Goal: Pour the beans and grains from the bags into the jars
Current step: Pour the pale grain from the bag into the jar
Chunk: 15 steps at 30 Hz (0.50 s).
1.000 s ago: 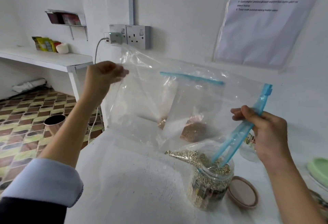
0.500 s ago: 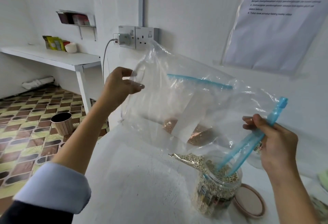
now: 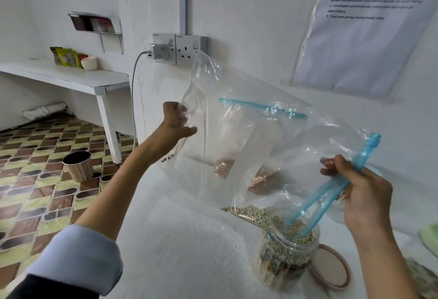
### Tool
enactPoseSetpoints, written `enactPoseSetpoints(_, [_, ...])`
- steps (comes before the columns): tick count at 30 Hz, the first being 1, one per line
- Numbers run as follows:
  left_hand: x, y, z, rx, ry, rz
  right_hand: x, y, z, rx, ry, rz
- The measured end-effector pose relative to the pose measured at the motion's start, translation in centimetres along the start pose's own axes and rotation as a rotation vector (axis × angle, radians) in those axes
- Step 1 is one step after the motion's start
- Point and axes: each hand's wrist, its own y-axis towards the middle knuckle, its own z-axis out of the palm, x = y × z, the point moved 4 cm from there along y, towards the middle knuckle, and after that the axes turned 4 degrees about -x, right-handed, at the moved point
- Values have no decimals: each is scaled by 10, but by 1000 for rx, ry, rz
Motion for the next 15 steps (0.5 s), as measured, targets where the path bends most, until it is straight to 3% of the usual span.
enactPoseSetpoints(3, [10,2,-10,-23,-96,-67,-1,0,-1,3,-1,17])
enactPoseSetpoints(9, [25,-3,-32,-295,-103,-93,-3,0,-3,-28,22,20])
enactPoseSetpoints(15, [30,-4,-28,-298,5,-75,-6,0,-5,-28,2,19])
